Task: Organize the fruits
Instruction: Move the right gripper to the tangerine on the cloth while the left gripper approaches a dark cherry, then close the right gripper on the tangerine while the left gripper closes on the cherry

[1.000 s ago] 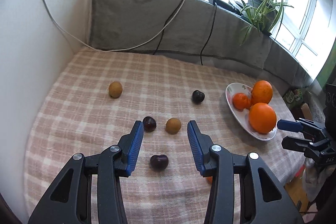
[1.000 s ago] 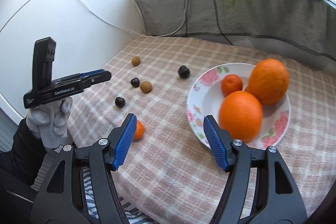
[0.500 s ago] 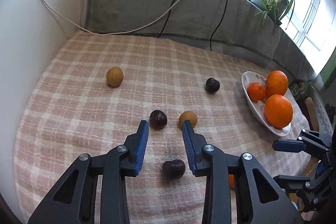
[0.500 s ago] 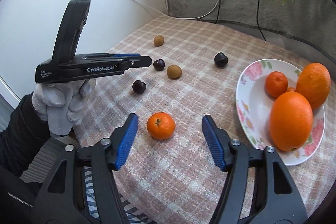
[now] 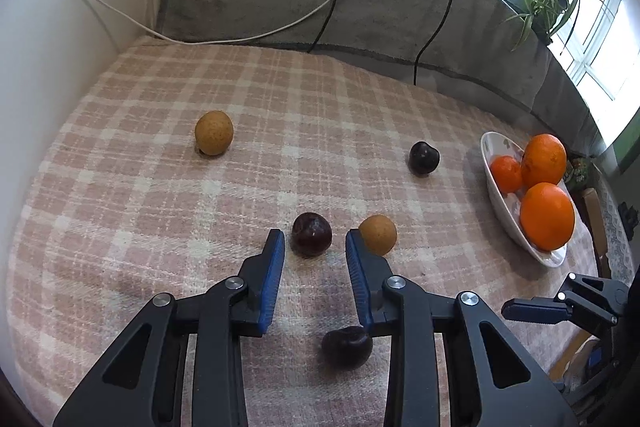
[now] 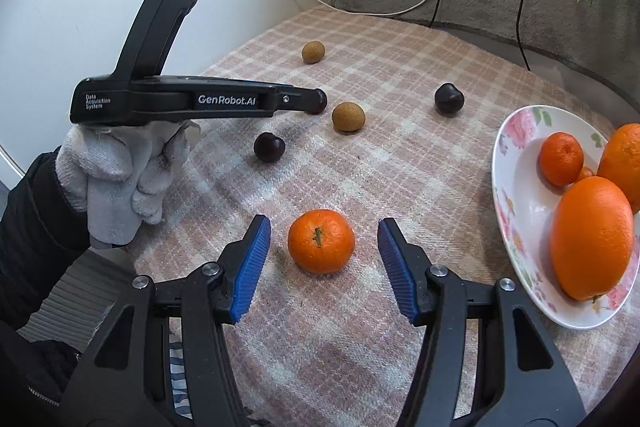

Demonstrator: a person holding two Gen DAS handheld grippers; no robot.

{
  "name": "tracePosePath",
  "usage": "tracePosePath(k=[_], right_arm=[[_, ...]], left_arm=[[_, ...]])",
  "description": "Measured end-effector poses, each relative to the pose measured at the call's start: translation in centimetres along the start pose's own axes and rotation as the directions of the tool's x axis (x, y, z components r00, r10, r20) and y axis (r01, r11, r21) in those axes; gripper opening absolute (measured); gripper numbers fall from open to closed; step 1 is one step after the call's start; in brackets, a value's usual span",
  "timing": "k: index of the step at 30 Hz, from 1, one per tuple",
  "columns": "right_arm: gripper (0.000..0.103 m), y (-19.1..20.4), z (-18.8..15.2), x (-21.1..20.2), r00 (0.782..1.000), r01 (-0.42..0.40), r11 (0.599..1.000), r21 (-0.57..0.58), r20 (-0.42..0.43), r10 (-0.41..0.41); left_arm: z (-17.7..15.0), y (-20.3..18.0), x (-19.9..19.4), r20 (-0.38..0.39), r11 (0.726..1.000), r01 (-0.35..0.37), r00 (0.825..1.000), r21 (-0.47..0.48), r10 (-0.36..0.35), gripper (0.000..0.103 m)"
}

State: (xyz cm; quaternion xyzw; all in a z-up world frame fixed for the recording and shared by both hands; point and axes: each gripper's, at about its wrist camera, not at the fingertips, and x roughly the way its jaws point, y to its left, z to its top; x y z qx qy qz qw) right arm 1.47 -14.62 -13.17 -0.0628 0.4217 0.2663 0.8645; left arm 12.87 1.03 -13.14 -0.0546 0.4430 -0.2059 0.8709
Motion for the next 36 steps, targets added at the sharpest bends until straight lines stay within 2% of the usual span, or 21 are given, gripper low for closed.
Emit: tracePosePath(k=[2, 9, 11, 12, 19, 26, 36], right_arm=[[0.059, 0.1, 0.0, 0.4, 1.0, 0.002, 1.0, -0.003, -0.007, -0.002], [0.052, 0.2, 0.0, 1.3, 1.0, 0.003, 1.0, -0.008, -0.03, -0.004], [0.042, 0.1, 0.0, 1.6, 0.999, -0.001, 1.0, -0.001, -0.039, 0.001], [0.04, 0.1, 0.0, 1.6, 0.999, -0.01, 1.0, 0.002, -0.044, 0.01], [0.039, 0.2, -0.3, 1.5, 0.999, -0.007, 1.0, 0.001, -0.035, 0.007], [0.039, -1.0, -0.1, -0.4, 1.0, 0.019, 0.999, 0.033, 0.021, -0.019], [0.039, -2.8, -0.2, -4.0, 0.991, 0.09, 0.993, 0.072, 0.09, -0.096]], left_arm=[[0.2, 0.1, 0.5, -0.009, 1.0, -0.005, 1.0, -0.007, 0.005, 0.024], [0.4, 0.3, 1.0, -0.021, 1.0, 0.004, 1.0, -0.011, -0.004, 0.023], [0.4, 0.2, 1.1, -0.022, 1.0, 0.008, 1.0, -0.008, -0.008, 0.02], [0.3, 0.2, 1.1, -0.021, 1.0, 0.005, 1.0, -0.005, -0.005, 0.02], [0.3, -0.1, 1.3, -0.011, 1.0, 0.008, 1.0, -0.016, -0.008, 0.019], [0.3, 0.0, 0.0, 0.019, 0.999, 0.019, 1.0, -0.033, -0.018, 0.019], [1.0, -2.2, -1.8, 0.063, 0.998, 0.066, 0.996, 0.0, -0.066, 0.019]])
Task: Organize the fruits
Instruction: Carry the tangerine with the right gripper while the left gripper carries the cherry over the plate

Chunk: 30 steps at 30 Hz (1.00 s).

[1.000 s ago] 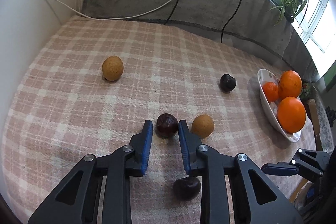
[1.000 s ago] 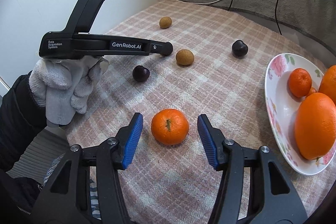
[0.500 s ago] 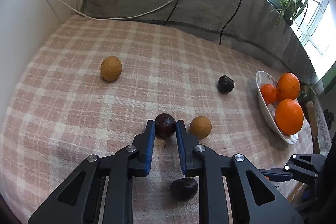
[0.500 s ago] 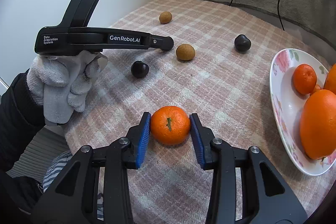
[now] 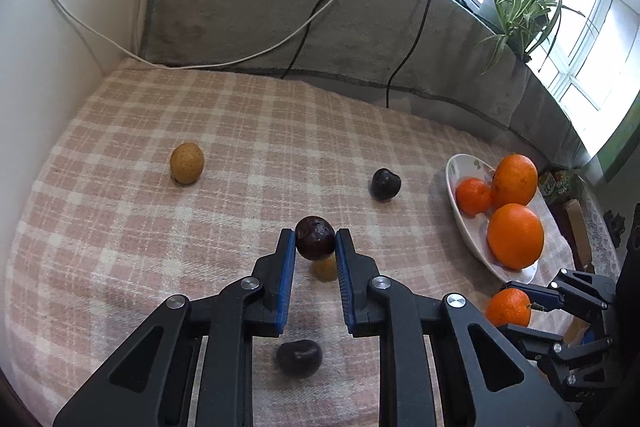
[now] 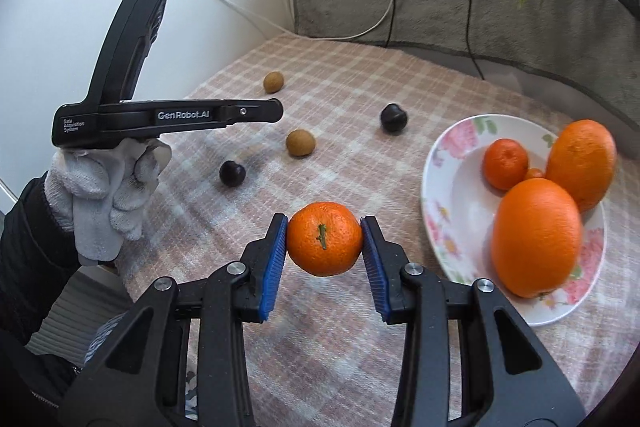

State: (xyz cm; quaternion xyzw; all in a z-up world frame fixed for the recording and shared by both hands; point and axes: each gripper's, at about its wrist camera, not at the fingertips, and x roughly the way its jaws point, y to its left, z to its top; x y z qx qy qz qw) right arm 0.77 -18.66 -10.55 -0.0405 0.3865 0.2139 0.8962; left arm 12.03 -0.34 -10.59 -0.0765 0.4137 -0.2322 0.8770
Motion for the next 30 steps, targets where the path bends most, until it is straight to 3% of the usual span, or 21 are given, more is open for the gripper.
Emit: tracePosePath(k=[14, 30], right_arm=[[0.039, -3.4, -0.1, -3.2, 0.995, 0.088, 0.995, 0.046, 0.036, -0.09], [0.039, -4.8, 0.0, -2.4, 0.993, 0.114, 0.993, 0.043, 0.034, -0.116]], left_arm=[[1.5, -6.5, 1.4, -0.005, 0.99, 0.118, 0.993, 0.082, -0.118, 0.019], [3.0, -11.3, 4.6, -0.052, 0.973, 0.176, 0.984, 0.147, -0.17, 0.019]])
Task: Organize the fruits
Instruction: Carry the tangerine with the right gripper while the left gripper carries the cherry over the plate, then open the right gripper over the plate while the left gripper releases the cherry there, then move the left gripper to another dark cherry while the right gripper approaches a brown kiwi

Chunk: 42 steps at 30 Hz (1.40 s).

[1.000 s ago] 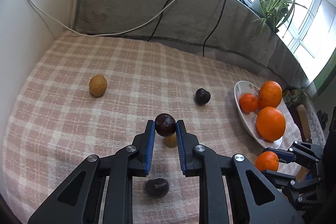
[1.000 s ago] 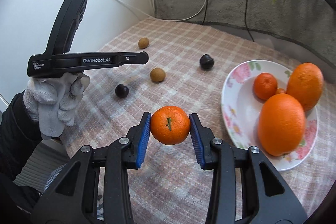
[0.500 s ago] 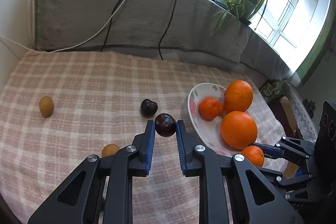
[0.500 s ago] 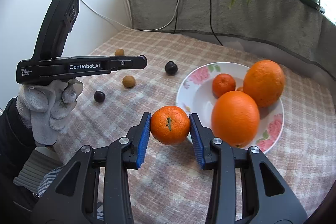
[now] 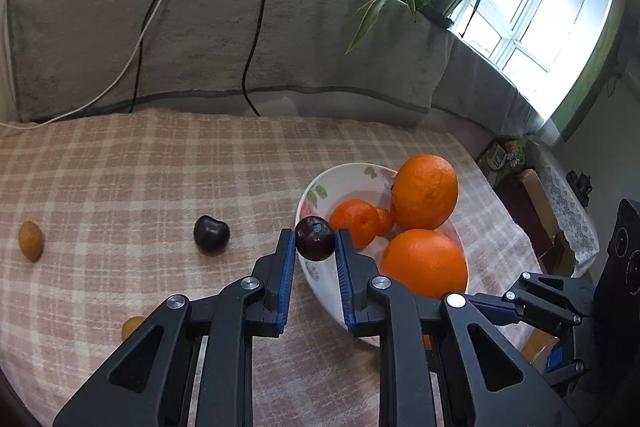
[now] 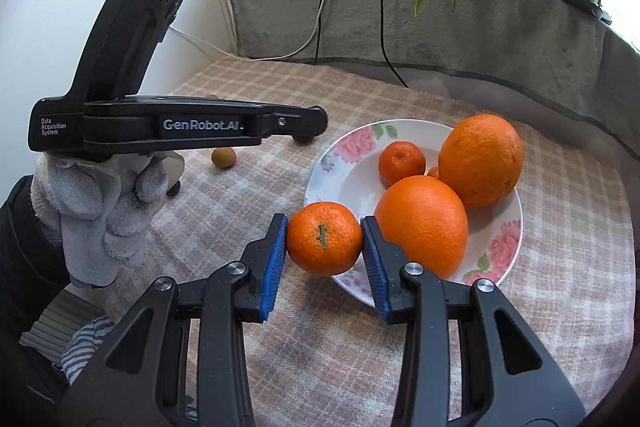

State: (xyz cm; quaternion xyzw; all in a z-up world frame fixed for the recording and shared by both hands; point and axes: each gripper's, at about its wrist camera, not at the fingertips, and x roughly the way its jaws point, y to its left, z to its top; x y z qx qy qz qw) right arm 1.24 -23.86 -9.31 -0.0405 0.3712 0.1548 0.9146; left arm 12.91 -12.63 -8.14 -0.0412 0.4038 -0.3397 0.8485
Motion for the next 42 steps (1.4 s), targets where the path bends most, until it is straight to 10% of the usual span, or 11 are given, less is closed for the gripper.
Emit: tracePosePath(k=[13, 24, 42], right_arm=[[0.046, -0.8, 0.5, 0.6, 1.0, -0.009, 1.0, 0.013, 0.011, 0.009], [0.067, -0.9, 0.2, 0.1, 0.999, -0.001, 1.0, 0.009, 0.043, 0.001], [0.068, -0.3, 0.4, -0.2, 0.999, -0.011, 1.0, 0.002, 0.043, 0.011]], left_arm=[[1.0, -0.8, 1.4, -0.016, 1.0, 0.026, 1.0, 0.015, -0.026, 0.02], [1.2, -0.9, 0.9, -0.006, 0.999, 0.038, 0.999, 0.008, -0.038, 0.062], [0.8, 0.9, -2.7, 0.061, 1.0, -0.014, 0.998, -0.027, 0.016, 0.064]])
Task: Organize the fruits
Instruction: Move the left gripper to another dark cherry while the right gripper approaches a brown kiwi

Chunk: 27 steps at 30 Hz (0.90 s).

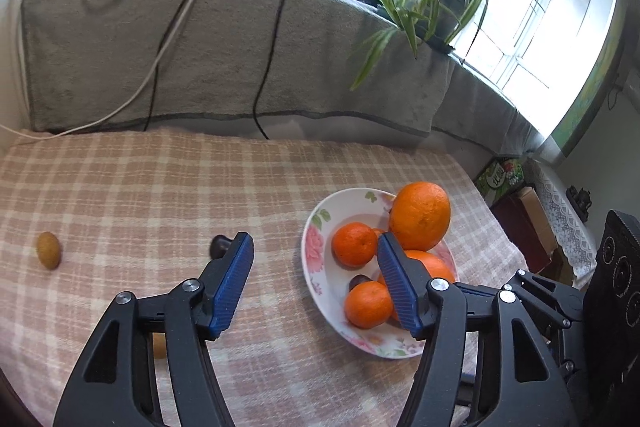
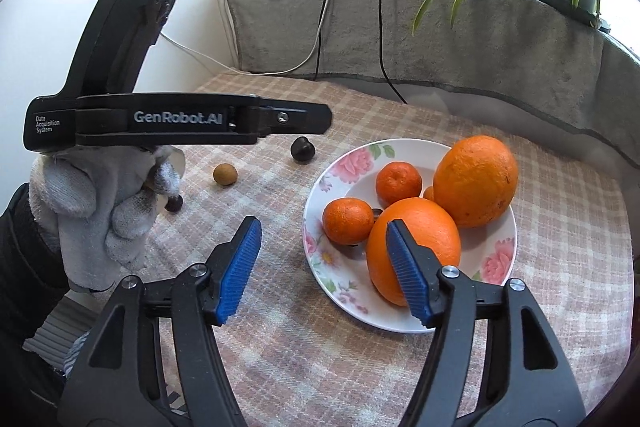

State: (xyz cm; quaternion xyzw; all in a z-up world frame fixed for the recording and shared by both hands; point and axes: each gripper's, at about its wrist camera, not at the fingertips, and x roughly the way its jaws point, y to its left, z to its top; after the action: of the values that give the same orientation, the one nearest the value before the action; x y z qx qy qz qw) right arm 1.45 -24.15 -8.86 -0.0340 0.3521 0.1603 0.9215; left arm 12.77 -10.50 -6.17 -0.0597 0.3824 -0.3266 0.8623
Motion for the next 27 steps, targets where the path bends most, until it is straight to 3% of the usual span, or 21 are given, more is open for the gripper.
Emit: tracePosePath(k=[9, 15, 24, 27], right_arm=[[0.068, 0.2, 1.6, -0.2, 0.999, -0.042, 0.999, 0.005, 0.011, 0.042], [0.068, 0.3, 3.4, 0.7, 0.997, -0.083, 0.997, 0.007, 0.006, 0.083], [0.068, 1.6, 5.5, 3.3, 0.985, -0.171, 0.985, 0.012, -0.035, 0.171], [0.068, 2.4, 6.1, 4.3, 0.978, -0.203, 0.979, 0.02, -0.053, 0.204]], left_arm=[[-0.9, 3.6, -4.8, 0.077, 0.993, -0.107, 0.991, -0.044, 0.111, 0.064], [-2.5, 6.6, -8.5, 0.121, 0.975, -0.197, 0.971, -0.101, 0.208, 0.064], [-6.3, 7.6, -10.4, 0.109, 0.953, -0.284, 0.949, -0.107, 0.295, 0.064], [-7.6, 7.5, -10.3, 0.089, 0.953, -0.287, 0.951, -0.1, 0.295, 0.063]])
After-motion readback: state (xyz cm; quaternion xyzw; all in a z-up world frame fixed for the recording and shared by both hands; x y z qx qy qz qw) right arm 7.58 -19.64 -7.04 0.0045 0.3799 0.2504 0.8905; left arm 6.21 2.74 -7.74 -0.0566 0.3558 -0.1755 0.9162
